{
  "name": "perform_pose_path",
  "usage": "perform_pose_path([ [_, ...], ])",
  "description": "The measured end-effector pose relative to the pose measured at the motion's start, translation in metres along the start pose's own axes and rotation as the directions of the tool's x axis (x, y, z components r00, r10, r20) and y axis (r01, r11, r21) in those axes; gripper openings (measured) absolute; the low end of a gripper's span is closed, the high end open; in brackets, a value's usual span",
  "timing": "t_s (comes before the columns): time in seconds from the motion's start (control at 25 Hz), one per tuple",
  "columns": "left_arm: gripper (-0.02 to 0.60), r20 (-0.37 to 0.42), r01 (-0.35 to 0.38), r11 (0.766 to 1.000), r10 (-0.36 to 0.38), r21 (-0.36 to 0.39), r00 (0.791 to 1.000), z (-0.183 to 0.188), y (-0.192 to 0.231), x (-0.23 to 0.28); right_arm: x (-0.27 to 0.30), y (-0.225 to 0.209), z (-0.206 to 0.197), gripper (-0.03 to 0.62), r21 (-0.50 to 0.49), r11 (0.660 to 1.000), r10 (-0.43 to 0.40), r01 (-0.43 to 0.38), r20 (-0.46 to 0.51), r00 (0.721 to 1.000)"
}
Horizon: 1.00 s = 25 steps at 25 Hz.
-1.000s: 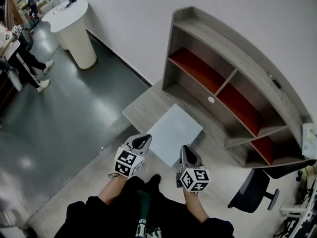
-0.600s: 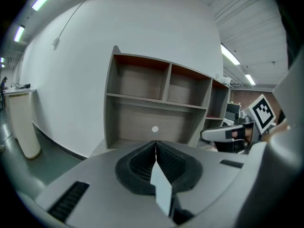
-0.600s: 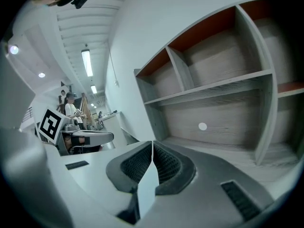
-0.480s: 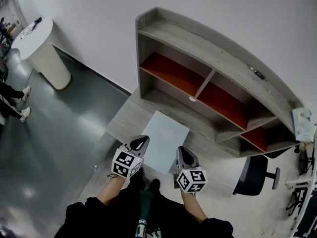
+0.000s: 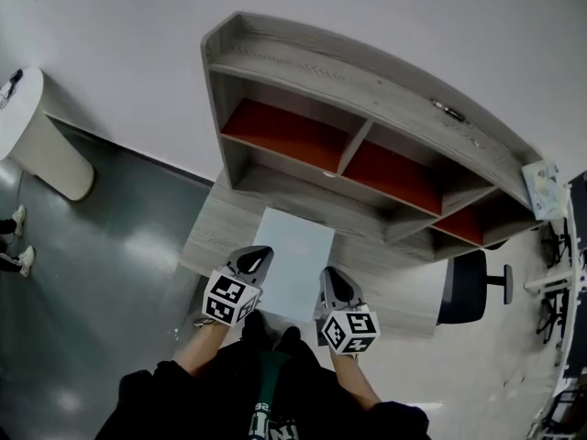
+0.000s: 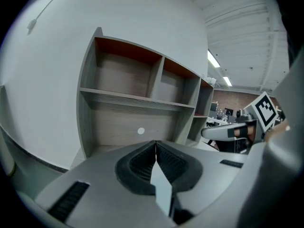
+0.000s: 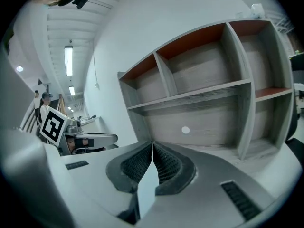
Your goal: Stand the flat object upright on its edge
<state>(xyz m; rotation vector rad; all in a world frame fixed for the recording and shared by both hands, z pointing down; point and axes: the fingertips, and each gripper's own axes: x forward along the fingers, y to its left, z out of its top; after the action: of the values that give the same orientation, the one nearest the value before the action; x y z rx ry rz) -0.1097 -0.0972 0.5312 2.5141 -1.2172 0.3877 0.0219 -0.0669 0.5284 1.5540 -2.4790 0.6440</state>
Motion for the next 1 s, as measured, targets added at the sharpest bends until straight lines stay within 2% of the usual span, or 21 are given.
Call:
perform_pose_path([
  [0.28,0.012,-0.017,0.065,0.998,-0.064,0.020,0.998,0.003,-0.010,0.017,-0.006,-0.011,-0.004,0.035,0.017,0.998,-0.058,0.058,-0.003,0.998],
  [1.0,0.012,-0.042,0.079,0.997,-0.078,0.027,0.996,0.007,0.006,0.044,0.017,-0.031,0.005,0.035,0.010,0.997,-0.070,0.070,-0.004,0.998],
])
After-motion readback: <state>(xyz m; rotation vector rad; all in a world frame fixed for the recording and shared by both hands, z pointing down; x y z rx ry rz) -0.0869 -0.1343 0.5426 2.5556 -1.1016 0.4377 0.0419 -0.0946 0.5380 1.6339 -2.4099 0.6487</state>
